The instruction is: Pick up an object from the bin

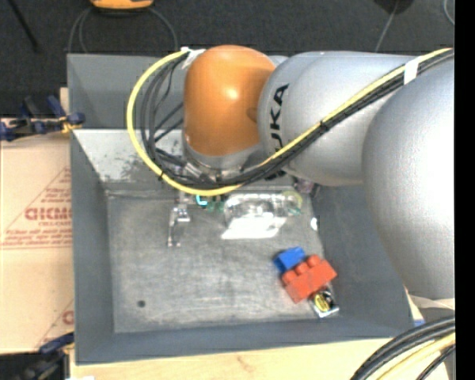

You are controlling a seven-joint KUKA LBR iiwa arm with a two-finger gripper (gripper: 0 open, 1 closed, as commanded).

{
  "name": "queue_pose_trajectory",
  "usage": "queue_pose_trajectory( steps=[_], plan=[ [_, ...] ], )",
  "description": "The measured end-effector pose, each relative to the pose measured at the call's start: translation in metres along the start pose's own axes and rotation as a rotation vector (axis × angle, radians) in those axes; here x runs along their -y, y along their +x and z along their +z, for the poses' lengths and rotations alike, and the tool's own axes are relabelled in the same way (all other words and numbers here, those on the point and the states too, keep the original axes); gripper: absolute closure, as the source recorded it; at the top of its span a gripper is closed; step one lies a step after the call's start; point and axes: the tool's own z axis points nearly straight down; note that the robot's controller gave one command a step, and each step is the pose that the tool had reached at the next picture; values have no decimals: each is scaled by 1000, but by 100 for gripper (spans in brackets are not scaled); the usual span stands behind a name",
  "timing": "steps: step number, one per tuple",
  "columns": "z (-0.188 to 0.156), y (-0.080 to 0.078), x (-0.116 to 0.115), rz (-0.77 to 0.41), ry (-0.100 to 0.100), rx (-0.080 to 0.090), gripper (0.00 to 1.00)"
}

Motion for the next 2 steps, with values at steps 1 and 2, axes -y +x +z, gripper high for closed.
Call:
queue_pose_trajectory(
  steps=[1, 2],
  plan=[
    [104, -51, 48, 30, -2, 10, 0],
    [112, -48, 99, 88, -10, 15, 0]
  ],
)
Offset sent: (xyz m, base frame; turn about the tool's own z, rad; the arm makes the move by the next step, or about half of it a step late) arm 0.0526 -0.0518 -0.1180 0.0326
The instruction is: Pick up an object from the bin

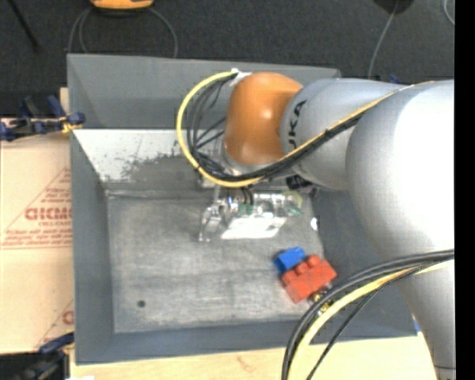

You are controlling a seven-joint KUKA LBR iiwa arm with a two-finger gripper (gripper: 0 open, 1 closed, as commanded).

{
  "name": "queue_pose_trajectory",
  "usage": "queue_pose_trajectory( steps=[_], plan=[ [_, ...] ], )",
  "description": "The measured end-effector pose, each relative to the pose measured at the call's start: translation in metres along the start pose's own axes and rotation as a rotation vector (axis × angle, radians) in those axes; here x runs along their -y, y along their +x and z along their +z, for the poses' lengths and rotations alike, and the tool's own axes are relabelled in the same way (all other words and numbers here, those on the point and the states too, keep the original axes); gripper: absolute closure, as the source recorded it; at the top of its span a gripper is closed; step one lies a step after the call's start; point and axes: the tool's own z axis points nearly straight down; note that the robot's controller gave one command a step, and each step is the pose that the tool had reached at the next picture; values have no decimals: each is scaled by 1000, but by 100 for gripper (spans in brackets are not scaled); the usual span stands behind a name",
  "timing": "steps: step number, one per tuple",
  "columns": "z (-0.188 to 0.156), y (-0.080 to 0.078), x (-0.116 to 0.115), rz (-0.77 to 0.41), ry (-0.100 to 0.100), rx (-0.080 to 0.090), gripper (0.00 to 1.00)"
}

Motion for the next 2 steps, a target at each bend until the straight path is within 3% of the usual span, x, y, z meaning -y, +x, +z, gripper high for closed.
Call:
queue_pose_trajectory(
  steps=[1, 2],
  plan=[
    [-28, 13, 51, 62, 12, -7, 0],
    [-2, 9, 94, -32, 7, 4, 0]
  ],
)
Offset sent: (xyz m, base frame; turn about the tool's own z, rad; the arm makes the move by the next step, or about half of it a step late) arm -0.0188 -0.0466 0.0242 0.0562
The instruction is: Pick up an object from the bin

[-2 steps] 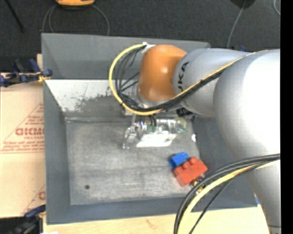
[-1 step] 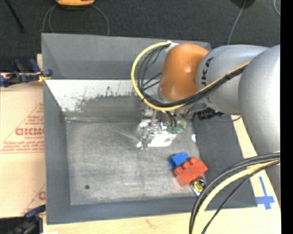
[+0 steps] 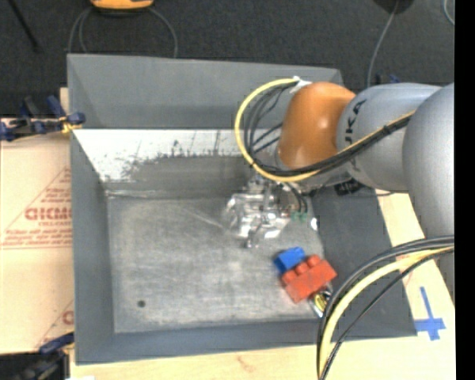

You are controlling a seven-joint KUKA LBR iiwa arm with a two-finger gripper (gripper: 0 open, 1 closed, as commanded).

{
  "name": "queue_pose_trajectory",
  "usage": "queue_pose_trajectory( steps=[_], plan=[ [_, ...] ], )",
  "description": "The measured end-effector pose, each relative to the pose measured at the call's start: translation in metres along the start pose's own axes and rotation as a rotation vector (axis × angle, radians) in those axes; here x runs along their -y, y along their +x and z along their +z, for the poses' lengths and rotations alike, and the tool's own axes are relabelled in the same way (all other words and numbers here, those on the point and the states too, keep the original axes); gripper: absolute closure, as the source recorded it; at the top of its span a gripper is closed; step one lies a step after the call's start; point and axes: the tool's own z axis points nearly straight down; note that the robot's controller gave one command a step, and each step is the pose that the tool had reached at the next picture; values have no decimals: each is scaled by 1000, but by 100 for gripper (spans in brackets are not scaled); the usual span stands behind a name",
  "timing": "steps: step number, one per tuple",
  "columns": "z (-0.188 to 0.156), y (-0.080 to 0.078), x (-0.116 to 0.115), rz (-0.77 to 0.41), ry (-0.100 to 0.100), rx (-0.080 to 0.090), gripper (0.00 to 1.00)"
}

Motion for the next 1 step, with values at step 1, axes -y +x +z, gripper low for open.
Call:
queue_pose_trajectory(
  steps=[1],
  plan=[
    [-1, 23, 9, 85, -1, 7, 0]
  ],
)
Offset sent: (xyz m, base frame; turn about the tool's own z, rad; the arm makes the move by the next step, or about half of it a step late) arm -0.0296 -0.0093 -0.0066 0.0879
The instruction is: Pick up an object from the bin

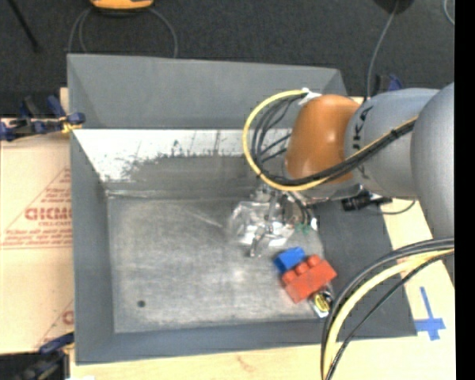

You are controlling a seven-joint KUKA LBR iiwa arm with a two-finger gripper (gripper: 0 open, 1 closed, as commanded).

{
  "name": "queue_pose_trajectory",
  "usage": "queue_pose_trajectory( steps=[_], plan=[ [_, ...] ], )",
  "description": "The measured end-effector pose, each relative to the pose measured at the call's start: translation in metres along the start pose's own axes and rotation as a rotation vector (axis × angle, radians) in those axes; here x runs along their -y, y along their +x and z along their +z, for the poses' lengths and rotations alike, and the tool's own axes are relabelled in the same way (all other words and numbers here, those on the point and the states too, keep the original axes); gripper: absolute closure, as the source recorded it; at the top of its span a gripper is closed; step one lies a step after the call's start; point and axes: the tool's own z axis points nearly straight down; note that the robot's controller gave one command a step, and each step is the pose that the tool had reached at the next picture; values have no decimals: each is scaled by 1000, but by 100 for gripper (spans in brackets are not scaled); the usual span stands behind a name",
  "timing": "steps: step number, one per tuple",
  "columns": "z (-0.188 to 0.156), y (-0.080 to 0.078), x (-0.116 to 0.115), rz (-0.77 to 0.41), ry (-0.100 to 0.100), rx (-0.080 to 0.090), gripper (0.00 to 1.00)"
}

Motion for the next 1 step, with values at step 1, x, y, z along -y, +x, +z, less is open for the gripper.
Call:
queue_pose_trajectory(
  steps=[1],
  plan=[
    [-1, -1, 1, 2, 0, 3, 100]
  ],
)
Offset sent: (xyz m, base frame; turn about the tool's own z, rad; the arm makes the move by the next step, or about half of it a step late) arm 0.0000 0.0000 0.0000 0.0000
